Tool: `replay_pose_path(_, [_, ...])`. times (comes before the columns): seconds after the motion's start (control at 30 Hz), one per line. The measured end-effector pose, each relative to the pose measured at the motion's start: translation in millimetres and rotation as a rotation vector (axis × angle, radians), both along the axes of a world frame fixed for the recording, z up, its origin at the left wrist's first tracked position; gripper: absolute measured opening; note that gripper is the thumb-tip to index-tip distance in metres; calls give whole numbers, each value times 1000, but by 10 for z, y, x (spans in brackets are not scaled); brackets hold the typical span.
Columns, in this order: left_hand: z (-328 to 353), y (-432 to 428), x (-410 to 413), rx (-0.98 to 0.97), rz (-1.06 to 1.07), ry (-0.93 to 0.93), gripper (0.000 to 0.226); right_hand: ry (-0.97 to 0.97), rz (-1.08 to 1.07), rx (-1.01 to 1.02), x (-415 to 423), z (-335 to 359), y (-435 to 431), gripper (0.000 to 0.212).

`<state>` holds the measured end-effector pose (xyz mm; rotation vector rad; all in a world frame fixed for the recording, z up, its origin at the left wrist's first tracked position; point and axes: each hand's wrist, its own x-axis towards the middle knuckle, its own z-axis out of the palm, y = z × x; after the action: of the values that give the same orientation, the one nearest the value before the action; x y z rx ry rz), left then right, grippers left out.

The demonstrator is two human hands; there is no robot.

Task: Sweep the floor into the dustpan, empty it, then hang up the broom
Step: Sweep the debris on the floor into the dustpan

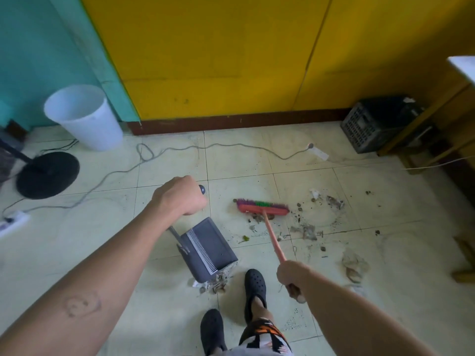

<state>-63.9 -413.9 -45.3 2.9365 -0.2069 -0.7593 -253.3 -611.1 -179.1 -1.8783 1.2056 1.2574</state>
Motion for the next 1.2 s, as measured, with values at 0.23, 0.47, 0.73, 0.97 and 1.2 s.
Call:
replay_pose_path(0.23, [-34, 410, -210, 29, -54, -36, 14, 120, 235, 2, -146, 471, 330, 33])
replay_pose_path(0.47, [-34, 688, -311, 37, -47, -29, 17, 200, 420, 24, 157, 935, 21, 31])
replay_pose_path(0.73, [-86, 962, -456, -8, 3, 6, 11, -1, 237, 43, 475, 1063, -83, 19])
replay_pose_path(0.97, [-75, 1095, -519, -66, 102, 8, 14, -118, 228, 14, 902, 769, 100, 23])
replay_pose_path(1.2, [-107, 1187, -522, -79, 164, 0, 11, -192, 261, -52, 1308, 342, 341, 11])
